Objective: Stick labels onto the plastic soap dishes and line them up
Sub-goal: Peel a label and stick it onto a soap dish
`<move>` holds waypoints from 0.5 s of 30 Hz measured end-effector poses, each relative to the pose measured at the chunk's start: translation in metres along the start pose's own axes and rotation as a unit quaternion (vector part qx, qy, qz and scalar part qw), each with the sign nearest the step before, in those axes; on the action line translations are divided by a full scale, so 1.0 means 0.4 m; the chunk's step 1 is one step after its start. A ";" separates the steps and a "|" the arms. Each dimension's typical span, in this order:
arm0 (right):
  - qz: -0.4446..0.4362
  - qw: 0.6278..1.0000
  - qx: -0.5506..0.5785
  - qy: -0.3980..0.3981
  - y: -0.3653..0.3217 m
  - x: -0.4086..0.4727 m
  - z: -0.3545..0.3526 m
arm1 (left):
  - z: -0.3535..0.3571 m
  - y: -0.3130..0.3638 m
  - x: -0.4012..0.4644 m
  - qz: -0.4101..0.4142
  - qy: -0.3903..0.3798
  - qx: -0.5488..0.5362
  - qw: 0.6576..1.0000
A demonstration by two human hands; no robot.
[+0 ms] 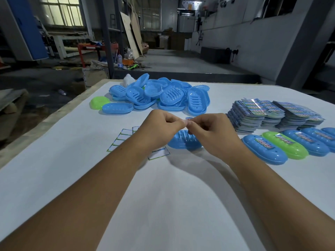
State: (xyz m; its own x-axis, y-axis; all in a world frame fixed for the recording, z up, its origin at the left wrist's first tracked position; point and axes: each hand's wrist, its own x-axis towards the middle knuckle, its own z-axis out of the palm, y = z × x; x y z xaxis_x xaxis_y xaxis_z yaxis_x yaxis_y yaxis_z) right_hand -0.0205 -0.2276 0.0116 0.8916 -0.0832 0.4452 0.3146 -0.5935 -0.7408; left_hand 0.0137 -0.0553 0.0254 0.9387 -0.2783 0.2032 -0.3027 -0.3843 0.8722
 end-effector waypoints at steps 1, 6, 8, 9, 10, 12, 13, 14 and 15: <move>-0.006 1.000 0.001 -0.009 0.001 0.000 0.001 | -0.002 0.000 0.000 -0.005 0.006 -0.002 1.000; -0.002 1.000 0.003 -0.004 0.007 0.006 0.007 | -0.008 -0.002 0.005 -0.011 0.022 -0.005 1.000; 0.024 0.999 -0.010 0.024 0.013 0.011 0.005 | -0.006 -0.003 0.008 -0.023 0.031 -0.002 0.999; 0.043 0.998 -0.016 0.036 0.017 0.013 0.002 | -0.005 -0.003 0.009 -0.030 0.037 0.000 0.999; 0.061 0.997 -0.019 0.047 0.021 0.016 -0.001 | -0.003 -0.003 0.010 -0.036 0.042 0.003 0.998; 0.082 0.995 -0.020 0.055 0.024 0.019 -0.008 | 0.000 -0.004 0.012 -0.044 0.044 0.011 0.998; 0.085 0.995 -0.017 0.051 0.024 0.020 -0.011 | 0.001 -0.003 0.012 -0.047 0.042 0.015 0.998; 0.085 0.995 -0.012 0.045 0.023 0.020 -0.011 | 0.002 -0.003 0.012 -0.048 0.039 0.019 0.998; 0.086 0.996 -0.004 0.038 0.021 0.019 -0.010 | 0.002 -0.003 0.012 -0.049 0.036 0.024 0.998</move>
State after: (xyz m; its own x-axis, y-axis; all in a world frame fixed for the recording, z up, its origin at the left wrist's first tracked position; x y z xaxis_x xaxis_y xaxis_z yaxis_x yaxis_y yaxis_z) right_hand -0.0126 -0.2365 0.0109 0.9048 -0.2445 0.3487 0.1558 -0.5721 -0.8052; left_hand 0.0186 -0.0570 0.0250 0.9733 -0.1731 0.1505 -0.2140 -0.4484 0.8678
